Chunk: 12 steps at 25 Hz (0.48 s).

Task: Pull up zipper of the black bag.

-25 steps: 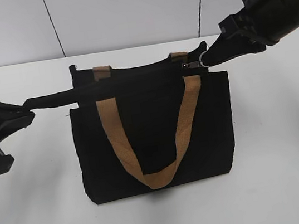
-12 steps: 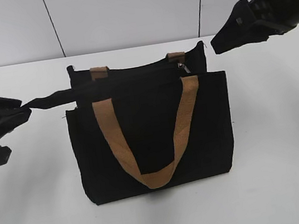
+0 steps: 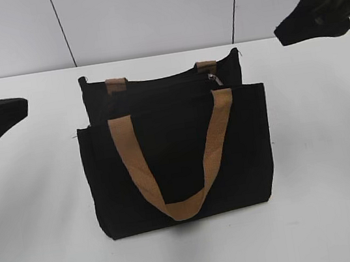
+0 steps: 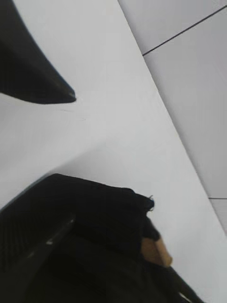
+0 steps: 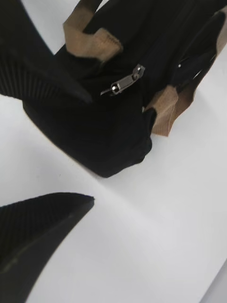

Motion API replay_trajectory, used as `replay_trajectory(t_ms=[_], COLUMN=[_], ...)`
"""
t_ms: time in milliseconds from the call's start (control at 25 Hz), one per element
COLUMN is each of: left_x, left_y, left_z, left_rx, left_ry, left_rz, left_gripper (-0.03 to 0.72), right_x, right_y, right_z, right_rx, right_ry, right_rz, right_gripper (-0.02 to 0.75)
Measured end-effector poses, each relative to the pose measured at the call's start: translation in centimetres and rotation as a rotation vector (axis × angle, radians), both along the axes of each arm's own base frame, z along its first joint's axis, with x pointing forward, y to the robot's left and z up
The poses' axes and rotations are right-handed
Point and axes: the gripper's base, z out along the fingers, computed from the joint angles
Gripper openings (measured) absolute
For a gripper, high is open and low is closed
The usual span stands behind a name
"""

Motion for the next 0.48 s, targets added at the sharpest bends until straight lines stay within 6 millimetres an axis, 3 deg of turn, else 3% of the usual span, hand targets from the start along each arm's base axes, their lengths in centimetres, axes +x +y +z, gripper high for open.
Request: replay_trajectory(t_ms=[200, 360, 480], left_x=[-0.3, -0.3, 0.0], left_y=[0.1, 0.1, 0.6], left_z=[0.5, 0.6, 0.9], left_rx=[-0.117, -0.146, -0.243], left_ry=[0.032, 0.045, 0.076], left_rz=[0.061, 0.076, 0.189], left_gripper=[0.510, 0.448, 0.422], right_x=[-0.2, -0.2, -0.1], right_y=[-0.9, -1.7, -2.3], right_z=[-0.1, -0.4, -0.6], right_rx=[-0.111, -0.212, -0.261], right_ry=[-0.006, 0.006, 0.015], right_rz=[-0.018, -0.053, -0.096], right_gripper=[0.448, 0.448, 0.448])
